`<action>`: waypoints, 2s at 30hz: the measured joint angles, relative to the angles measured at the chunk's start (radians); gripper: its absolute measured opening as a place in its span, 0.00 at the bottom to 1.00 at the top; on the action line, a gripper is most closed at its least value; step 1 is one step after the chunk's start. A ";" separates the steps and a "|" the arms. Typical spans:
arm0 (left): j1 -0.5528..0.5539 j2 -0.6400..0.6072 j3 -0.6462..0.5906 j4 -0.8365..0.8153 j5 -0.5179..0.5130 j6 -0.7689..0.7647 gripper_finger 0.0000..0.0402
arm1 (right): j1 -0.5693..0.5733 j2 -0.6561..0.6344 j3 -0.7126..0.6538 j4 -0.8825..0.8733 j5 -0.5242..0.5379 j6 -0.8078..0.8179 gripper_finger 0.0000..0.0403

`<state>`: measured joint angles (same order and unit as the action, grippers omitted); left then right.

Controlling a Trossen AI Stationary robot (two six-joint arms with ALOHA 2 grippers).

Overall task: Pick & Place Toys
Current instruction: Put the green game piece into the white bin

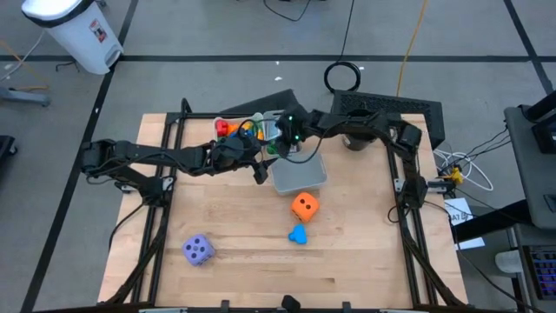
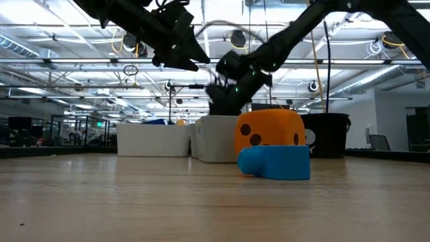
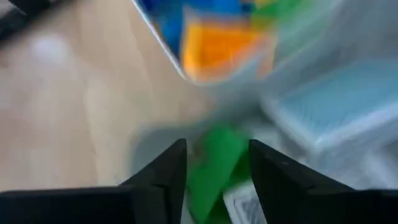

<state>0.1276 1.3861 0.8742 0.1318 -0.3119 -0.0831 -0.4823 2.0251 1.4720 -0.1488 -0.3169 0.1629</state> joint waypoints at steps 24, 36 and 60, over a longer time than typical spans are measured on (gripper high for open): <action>0.000 0.000 0.000 0.000 0.000 -0.004 0.77 | 0.053 0.055 -0.001 -0.019 0.024 -0.132 0.17; 0.000 0.000 0.000 0.000 0.000 -0.004 0.77 | 0.056 0.031 -0.006 0.003 0.029 -0.217 0.00; 0.000 0.000 0.000 0.001 0.001 -0.003 0.77 | 0.122 -0.025 -0.005 0.060 0.128 -0.271 0.31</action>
<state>0.1276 1.3861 0.8745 0.1326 -0.3111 -0.0858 -0.3603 2.0003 1.4670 -0.0891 -0.1890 -0.1079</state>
